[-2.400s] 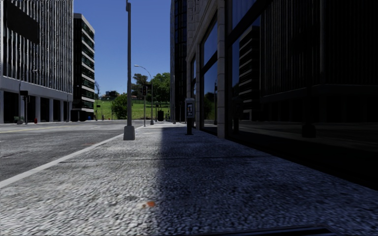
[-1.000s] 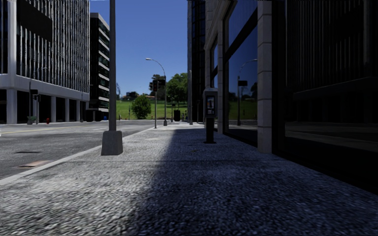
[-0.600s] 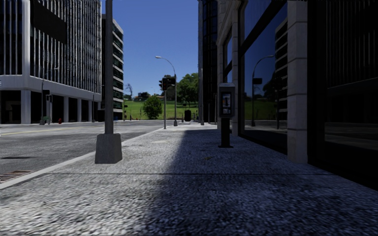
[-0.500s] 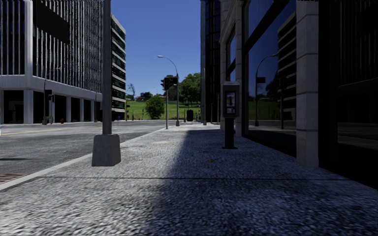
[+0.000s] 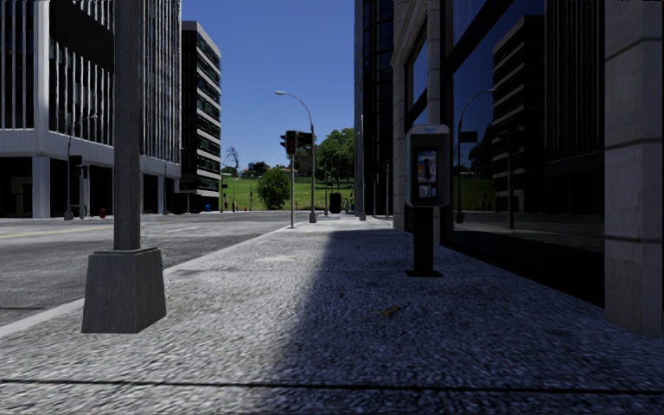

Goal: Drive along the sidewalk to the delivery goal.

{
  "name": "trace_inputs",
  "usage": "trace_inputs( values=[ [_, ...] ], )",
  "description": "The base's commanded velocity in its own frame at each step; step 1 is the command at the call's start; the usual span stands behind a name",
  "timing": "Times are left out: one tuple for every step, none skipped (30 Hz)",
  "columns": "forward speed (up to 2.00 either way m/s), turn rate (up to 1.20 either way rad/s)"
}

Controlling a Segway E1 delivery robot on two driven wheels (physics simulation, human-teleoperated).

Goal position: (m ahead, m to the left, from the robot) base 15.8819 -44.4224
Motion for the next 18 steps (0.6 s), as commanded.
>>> trace_inputs(
  values=[
    [2.0, 0.0],
    [2.0, 0.0],
    [2.0, 0.0],
    [2.0, 0.0],
    [2.0, 0.0],
    [2.0, 0.0],
    [2.0, 0.0],
    [2.0, 0.0],
    [2.0, 0.0],
    [2.0, 0.0],
    [2.0, 0.0],
    [2.0, 0.0],
    [2.0, 0.0],
    [2.0, 0.0],
    [2.0, 0.0],
    [2.0, 0.0],
    [2.0, 0.0],
    [2.0, 0.0]
  ],
)
